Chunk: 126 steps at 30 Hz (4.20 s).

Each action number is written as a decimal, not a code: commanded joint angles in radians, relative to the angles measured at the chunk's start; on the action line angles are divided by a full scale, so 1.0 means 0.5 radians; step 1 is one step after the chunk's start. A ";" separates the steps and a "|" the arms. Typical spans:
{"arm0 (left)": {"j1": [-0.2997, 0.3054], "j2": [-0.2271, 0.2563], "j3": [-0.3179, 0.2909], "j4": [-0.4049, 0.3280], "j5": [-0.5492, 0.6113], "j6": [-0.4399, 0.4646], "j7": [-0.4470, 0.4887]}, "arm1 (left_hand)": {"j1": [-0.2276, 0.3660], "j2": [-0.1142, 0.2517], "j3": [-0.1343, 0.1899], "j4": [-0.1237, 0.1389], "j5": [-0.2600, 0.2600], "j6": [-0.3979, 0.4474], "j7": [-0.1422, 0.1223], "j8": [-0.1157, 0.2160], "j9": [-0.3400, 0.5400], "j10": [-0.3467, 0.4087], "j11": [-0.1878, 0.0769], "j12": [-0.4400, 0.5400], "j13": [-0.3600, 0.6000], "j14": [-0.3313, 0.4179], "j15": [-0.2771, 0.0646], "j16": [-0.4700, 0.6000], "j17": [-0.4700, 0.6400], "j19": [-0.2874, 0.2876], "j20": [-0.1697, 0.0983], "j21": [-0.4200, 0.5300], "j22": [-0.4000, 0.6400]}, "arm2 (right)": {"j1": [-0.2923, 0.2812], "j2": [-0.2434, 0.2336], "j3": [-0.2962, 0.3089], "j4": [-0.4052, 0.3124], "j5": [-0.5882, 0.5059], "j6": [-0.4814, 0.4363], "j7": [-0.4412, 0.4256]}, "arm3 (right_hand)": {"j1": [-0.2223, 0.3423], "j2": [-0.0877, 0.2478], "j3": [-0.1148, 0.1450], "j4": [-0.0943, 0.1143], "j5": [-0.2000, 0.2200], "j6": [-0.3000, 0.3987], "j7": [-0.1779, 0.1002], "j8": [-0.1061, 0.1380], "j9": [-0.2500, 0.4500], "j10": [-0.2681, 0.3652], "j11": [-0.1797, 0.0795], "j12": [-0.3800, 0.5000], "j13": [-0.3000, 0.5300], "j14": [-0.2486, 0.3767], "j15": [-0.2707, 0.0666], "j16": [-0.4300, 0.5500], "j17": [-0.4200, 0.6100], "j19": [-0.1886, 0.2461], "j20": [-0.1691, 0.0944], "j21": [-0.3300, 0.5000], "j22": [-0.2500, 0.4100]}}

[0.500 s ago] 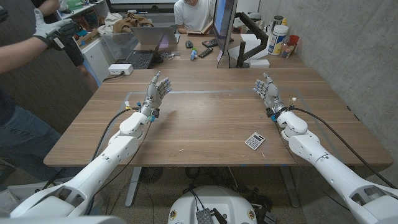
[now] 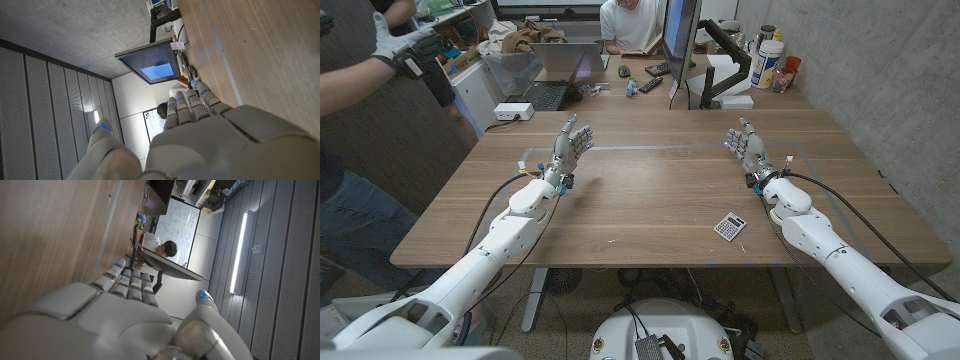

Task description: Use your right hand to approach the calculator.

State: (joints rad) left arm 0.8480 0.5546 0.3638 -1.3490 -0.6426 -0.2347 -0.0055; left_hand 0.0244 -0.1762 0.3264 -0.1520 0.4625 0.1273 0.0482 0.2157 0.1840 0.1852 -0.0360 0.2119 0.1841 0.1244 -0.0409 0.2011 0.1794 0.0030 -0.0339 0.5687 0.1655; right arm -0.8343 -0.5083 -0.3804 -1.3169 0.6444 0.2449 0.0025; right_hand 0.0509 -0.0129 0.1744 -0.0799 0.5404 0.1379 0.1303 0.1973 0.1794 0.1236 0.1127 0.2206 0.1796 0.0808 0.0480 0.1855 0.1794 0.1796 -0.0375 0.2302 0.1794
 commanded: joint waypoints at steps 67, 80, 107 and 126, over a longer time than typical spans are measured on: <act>0.046 0.115 -0.019 -0.234 0.051 0.285 0.223 | 0.088 0.048 -0.046 0.010 0.077 0.157 -0.041 0.025 0.009 0.126 -0.026 0.028 0.009 0.102 -0.036 0.016 0.004 0.076 -0.153 -0.087 0.009 | -0.106 -0.089 0.025 -0.140 -0.089 0.132 -0.015 | 0.115 0.079 0.011 -0.032 0.040 0.106 -0.138 0.016 0.006 0.150 -0.090 0.025 0.005 0.139 -0.044 0.022 0.006 0.101 -0.092 -0.002 0.008; 0.063 0.121 -0.014 -0.285 0.045 0.320 0.239 | 0.094 0.051 -0.051 0.012 0.083 0.166 -0.042 0.023 0.010 0.126 -0.030 0.024 0.009 0.104 -0.037 0.013 0.004 0.081 -0.140 -0.098 0.010 | -0.144 -0.129 0.044 -0.188 -0.097 0.172 0.010 | 0.127 0.087 0.013 -0.036 0.041 0.120 -0.158 0.017 0.007 0.150 -0.096 0.020 0.005 0.136 -0.043 0.016 0.006 0.098 -0.089 -0.007 0.008; 0.091 0.173 -0.029 -0.368 0.036 0.385 0.253 | 0.102 0.058 -0.061 0.017 0.093 0.171 -0.048 0.014 0.011 0.115 -0.024 0.011 0.010 0.097 -0.032 0.004 0.005 0.074 -0.118 -0.130 0.011 | -0.209 -0.156 0.057 -0.252 -0.105 0.288 0.077 | 0.138 0.097 0.010 -0.039 0.040 0.181 -0.201 0.028 0.008 0.169 -0.115 0.016 0.006 0.155 -0.044 0.013 0.008 0.102 -0.077 -0.015 0.008; 0.116 0.203 -0.069 -0.416 -0.011 0.397 0.240 | 0.108 0.064 -0.070 0.021 0.099 0.187 -0.048 0.011 0.012 0.115 -0.020 0.005 0.010 0.095 -0.031 0.000 0.005 0.073 -0.107 -0.153 0.012 | -0.225 -0.147 0.064 -0.256 -0.103 0.355 0.109 | 0.143 0.099 0.005 -0.040 0.038 0.227 -0.211 0.036 0.009 0.176 -0.108 0.013 0.006 0.160 -0.045 0.009 0.008 0.099 -0.072 -0.022 0.008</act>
State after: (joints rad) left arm 0.8977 0.6510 0.3421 -1.5454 -0.6312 -0.0376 0.1194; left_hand 0.0693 -0.1471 0.2934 -0.1406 0.5043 0.2091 0.0230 0.2234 0.1887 0.2407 -0.0515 0.2180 0.1835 0.1647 -0.0361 0.2008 0.1789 0.0354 -0.0370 0.4952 0.1702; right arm -0.9442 -0.5885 -0.3501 -1.4487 0.5919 0.3962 0.0446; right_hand 0.1087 0.0371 0.1755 -0.0980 0.5560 0.2361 0.0251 0.2109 0.1790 0.2037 0.0538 0.2282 0.1790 0.1521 0.0230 0.1933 0.1789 0.2207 -0.0393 0.2214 0.1790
